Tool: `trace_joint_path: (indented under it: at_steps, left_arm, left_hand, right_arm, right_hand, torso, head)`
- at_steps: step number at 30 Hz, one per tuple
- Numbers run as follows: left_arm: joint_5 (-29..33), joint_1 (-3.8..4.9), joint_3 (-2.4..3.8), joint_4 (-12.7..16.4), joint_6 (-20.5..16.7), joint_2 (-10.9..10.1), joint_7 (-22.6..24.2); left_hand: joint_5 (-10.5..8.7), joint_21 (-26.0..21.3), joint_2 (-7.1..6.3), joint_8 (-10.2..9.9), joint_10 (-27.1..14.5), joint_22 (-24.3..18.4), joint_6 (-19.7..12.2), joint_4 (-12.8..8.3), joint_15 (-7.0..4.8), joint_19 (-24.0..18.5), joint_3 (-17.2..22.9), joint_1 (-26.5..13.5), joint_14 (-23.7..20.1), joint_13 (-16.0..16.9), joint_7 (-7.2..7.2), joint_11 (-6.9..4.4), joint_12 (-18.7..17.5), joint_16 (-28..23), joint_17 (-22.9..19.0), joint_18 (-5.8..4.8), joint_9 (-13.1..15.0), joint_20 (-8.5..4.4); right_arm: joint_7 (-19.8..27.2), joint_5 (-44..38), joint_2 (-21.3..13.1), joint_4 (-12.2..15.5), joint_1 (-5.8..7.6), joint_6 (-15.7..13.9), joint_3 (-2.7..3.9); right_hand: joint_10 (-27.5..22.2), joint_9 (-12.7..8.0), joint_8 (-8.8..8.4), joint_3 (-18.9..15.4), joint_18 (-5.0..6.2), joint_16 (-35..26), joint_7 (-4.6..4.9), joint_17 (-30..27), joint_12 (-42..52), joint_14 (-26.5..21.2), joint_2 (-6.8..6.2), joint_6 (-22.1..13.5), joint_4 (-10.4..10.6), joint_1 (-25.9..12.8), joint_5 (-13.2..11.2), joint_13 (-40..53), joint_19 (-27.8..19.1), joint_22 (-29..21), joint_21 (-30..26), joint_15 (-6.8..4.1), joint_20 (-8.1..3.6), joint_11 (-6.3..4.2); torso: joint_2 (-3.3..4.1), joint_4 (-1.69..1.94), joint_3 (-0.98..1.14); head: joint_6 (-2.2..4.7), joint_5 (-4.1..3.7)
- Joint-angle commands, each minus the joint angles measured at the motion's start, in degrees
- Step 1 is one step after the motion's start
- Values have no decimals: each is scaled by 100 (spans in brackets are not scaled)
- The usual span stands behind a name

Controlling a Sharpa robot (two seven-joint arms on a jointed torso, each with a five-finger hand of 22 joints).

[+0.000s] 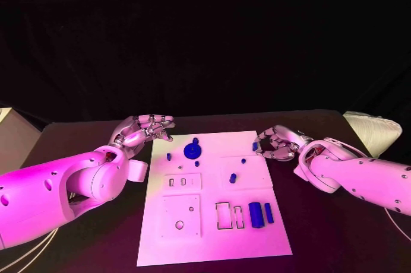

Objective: Assemble the parts on the task board

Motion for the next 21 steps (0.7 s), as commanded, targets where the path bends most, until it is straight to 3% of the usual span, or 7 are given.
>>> trace_joint_path:
  at_steps: [1, 14, 21]
  left_arm:
    - [16, 0, 3, 4, 106, 4, 19]
    - [14, 0, 3, 7, 110, 2, 5]
    - [10, 0, 3, 7, 111, 0, -4]
  left_hand:
    - [18, 20, 70, 27, -33, 5, -12, 5, 11, -53, 26, 3, -27, -3, 39, 11, 1, 39, -5, 63, 8, -2]
    - [17, 28, 71, 27, -34, 11, -13, 0, 12, -58, 32, 4, -29, -3, 41, 12, 1, 41, -9, 63, 8, -2]
    - [17, 35, 71, 25, -35, 16, -15, -1, 13, -62, 35, 2, -30, -3, 47, 15, 1, 43, -12, 62, 8, -2]
  right_arm:
    - [-49, -151, 26, -17, -15, -122, -3]
    - [-86, -158, 152, -83, -18, -99, -3]
    - [-88, -158, 179, -101, -19, -89, -2]
  right_hand:
    - [224, 4, -16, 31, 50, -4, -3, 1302, 30, 544, 32, -10, 7, 16, 22, 1171, 143, 771, 17, 20, 38, 32]
    - [252, 17, 17, 79, 45, 2, -13, 1317, 57, 549, 84, 56, 26, 7, 15, 1194, 160, 792, 38, 15, 36, 25]
    - [280, 60, 140, 196, 40, 3, -65, 1324, 84, 550, 123, 266, 3, 35, -21, 1214, 176, 814, 56, -19, 11, -20]
  torso:
    - [16, 1, 2]
    - [14, 0, 10]
    - [8, -3, 10]
  head:
    - [-8, -7]
    - [-37, 2]
    - [-42, 5]
